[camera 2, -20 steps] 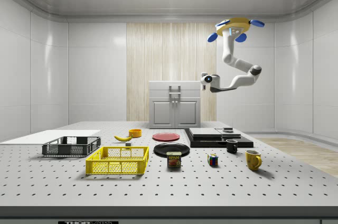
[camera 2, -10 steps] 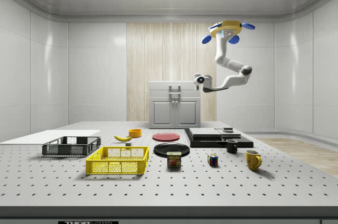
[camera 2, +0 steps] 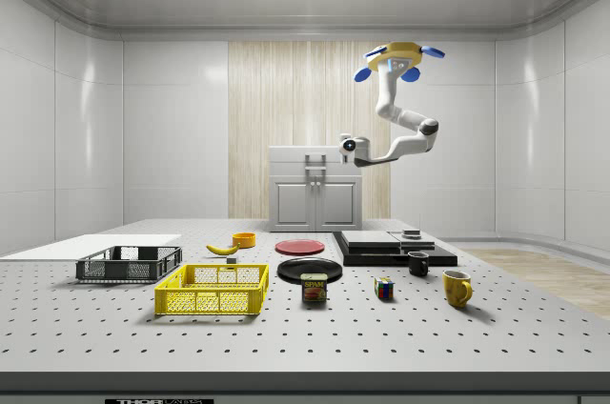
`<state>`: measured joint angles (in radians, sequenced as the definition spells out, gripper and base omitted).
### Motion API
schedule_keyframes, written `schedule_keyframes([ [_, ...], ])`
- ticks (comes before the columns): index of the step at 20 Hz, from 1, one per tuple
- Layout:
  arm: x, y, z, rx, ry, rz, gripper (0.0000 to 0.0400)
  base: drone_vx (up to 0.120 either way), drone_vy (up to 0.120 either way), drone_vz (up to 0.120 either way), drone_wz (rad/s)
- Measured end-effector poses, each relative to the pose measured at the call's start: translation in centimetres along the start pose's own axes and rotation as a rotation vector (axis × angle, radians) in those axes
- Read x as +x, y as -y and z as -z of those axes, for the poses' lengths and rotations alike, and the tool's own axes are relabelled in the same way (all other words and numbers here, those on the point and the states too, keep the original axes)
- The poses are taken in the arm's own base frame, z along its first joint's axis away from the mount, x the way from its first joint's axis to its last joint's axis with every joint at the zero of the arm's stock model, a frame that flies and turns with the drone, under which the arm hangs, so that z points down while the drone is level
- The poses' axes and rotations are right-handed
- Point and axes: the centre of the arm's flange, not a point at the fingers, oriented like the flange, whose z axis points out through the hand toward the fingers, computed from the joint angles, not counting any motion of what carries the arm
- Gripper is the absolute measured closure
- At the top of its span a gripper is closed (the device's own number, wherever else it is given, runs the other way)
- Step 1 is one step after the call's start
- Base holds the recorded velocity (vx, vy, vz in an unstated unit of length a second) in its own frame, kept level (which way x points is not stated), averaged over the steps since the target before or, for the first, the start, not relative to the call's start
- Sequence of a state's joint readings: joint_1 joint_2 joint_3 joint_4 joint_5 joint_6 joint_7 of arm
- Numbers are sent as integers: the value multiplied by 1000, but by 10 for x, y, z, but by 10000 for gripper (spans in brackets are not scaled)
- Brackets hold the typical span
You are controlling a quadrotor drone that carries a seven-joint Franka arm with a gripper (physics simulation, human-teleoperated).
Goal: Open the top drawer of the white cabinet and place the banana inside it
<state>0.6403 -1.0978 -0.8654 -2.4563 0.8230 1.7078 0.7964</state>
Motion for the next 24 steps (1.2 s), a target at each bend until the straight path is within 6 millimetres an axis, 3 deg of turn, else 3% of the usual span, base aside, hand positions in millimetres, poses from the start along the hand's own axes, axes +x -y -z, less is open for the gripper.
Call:
schedule_keyframes([
  [5,0,0,0,0,0,0,0,120,-16,0,0],
  [16,0,0,0,0,0,0,0,120,-120,0,0],
  [20,0,0,0,0,0,0,0,120,-10,0,0],
  [24,0,0,-7,0,0,0,0,0,0,0,0],
])
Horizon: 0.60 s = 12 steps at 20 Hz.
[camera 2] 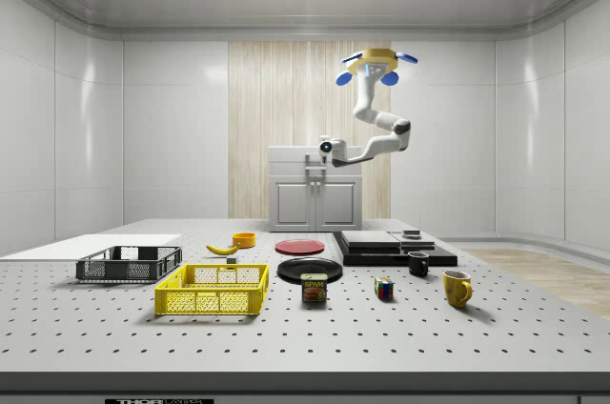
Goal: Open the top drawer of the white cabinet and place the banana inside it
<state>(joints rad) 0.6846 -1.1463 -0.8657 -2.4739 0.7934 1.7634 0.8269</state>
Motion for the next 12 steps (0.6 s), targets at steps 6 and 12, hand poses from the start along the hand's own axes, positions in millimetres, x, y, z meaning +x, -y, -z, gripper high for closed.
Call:
schedule_keyframes([
  [6,0,0,-24,0,0,0,0,0,0,0,0],
  [12,0,0,-55,0,0,0,0,0,0,0,0],
])
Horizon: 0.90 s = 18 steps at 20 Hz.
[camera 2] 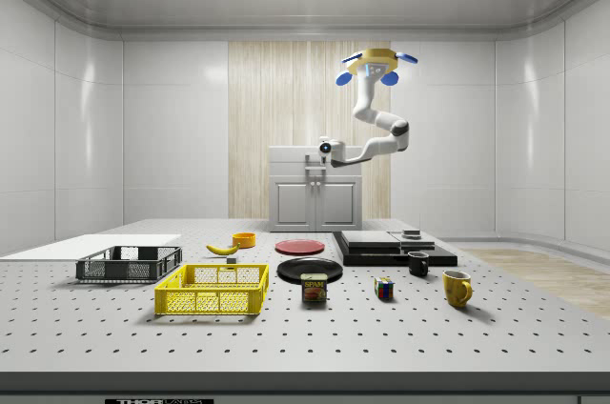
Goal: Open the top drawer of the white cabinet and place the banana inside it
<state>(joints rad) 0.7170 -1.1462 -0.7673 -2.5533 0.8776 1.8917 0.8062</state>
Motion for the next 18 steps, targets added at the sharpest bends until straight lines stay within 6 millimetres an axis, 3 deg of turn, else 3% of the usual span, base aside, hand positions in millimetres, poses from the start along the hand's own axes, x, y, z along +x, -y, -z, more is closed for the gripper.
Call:
schedule_keyframes([
  [18,-1,0,-101,0,1,0,0,0,0,0,0],
])
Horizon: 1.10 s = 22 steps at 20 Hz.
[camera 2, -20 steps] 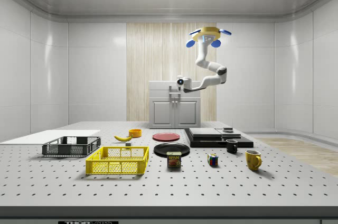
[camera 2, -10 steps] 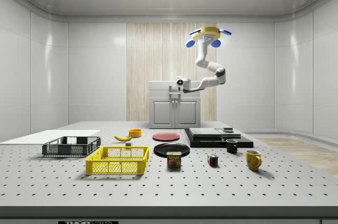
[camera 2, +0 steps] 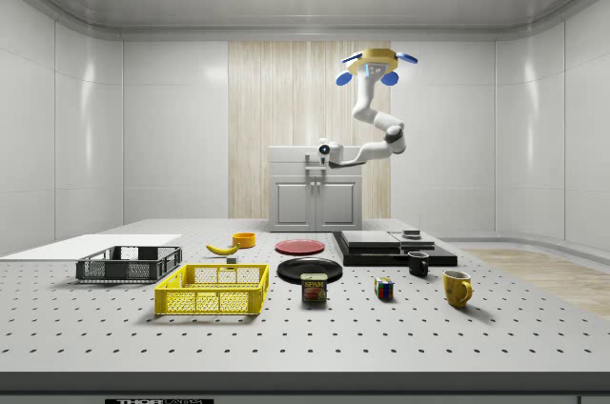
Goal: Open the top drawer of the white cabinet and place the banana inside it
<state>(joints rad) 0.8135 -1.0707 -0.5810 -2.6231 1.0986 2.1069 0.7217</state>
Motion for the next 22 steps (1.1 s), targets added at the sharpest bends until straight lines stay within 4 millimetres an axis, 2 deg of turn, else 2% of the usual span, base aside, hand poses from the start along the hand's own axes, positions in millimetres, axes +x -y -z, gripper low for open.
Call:
schedule_keyframes([
  [6,0,0,-18,0,0,0,0,0,-73,0,0],
  [13,1,0,-24,0,0,0,0,0,0,0,0],
  [22,14,14,-32,0,0,0,0,0,0,0,0],
])
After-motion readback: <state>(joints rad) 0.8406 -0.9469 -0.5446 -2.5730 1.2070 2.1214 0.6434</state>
